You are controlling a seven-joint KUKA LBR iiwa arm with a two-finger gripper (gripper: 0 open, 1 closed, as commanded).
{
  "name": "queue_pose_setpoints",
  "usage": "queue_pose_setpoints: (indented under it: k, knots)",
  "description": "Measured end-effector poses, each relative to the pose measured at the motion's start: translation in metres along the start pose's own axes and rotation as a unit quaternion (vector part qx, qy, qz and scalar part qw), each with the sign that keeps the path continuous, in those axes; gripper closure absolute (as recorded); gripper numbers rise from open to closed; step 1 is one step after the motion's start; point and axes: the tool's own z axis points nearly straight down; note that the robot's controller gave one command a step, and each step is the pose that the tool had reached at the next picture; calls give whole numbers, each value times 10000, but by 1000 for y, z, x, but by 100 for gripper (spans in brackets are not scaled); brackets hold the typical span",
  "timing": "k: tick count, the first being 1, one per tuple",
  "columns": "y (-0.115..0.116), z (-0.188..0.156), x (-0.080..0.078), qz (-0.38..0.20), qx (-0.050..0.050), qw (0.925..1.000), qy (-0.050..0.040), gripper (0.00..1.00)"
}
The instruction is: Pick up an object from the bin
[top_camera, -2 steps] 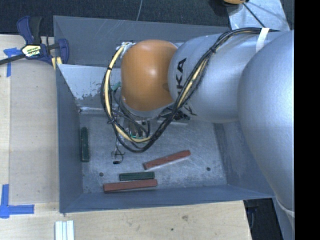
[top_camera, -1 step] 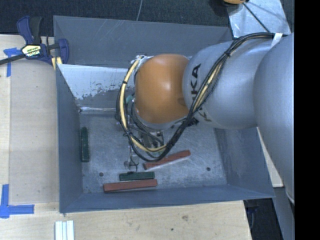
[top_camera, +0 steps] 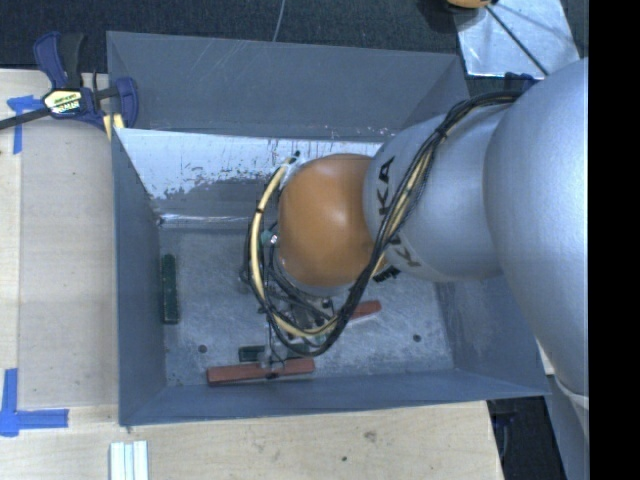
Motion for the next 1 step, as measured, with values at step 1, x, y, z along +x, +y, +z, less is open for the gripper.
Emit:
queue_pose_setpoints:
  k: [1]
  knots:
    - [-30,2,15,-720,-2,9974,10,0]
